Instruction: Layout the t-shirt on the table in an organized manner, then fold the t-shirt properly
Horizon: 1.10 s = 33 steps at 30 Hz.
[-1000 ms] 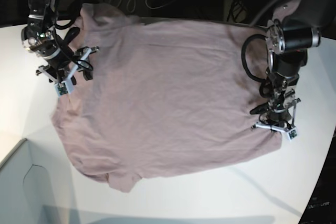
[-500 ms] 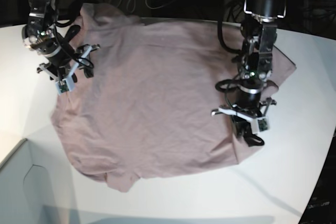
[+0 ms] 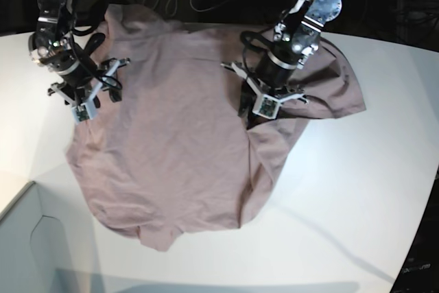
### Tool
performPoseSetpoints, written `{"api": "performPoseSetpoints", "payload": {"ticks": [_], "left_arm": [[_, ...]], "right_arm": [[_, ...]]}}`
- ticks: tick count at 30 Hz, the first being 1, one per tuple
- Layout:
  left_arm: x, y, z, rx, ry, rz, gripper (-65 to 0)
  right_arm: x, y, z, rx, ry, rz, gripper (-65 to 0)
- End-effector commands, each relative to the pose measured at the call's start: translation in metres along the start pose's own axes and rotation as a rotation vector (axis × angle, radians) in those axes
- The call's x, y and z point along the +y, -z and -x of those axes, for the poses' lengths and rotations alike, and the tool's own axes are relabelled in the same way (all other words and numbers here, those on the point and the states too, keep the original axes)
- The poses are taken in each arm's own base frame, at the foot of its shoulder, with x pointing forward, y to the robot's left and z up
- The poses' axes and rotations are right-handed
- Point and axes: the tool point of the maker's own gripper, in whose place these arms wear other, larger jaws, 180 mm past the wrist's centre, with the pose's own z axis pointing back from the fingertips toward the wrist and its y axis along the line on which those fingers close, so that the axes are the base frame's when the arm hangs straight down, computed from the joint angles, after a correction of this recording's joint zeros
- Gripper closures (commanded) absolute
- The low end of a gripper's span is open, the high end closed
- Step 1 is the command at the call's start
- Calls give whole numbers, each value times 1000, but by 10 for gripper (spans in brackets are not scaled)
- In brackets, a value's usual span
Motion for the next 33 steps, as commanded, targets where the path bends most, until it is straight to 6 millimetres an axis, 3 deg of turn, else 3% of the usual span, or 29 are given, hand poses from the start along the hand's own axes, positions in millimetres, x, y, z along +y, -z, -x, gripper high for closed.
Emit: {"api": "performPoseSetpoints", "payload": {"ticks": [1,4,7,9,12,13,16,18,21,30,33], "left_arm": [[3,1,-16,-56,7,-6,-179],[-3,-8,-26,-90,1,5,-322],[1,-26,-51,-158,24,18,-365],[17,-36,-68,-204,25,-20,-366],[70,-44,-75,-235,-99,-169,-366],[85,-45,-75,-243,-155,-212,-366],[119,-45,-45,-198,-293,-318,-367],[129,-36,-34,-171,-334,-333,-367],[122,-23,-11,-108,-378,-318,-367],[92,-2,-20,-103,-374,-229,-366],[84,0,-4,-58,-369,-215,-365]], "right_arm": [[-3,-2,-14,-48,-3,2,-303],[-3,-2,-14,-48,-3,2,-303],[-3,-2,-14,-47,-3,2,-303],[-3,-2,-14,-47,-3,2,-303],[-2,-1,-14,-47,-2,1,-303],[-2,-1,-14,-47,-2,1,-303],[-1,0,-9,-36,5,-3,-303],[-1,3,-5,-24,14,-8,-303],[0,6,3,-7,27,-16,-303],[0,6,3,-7,26,-15,-303],[0,6,2,-8,25,-14,-303]]}}
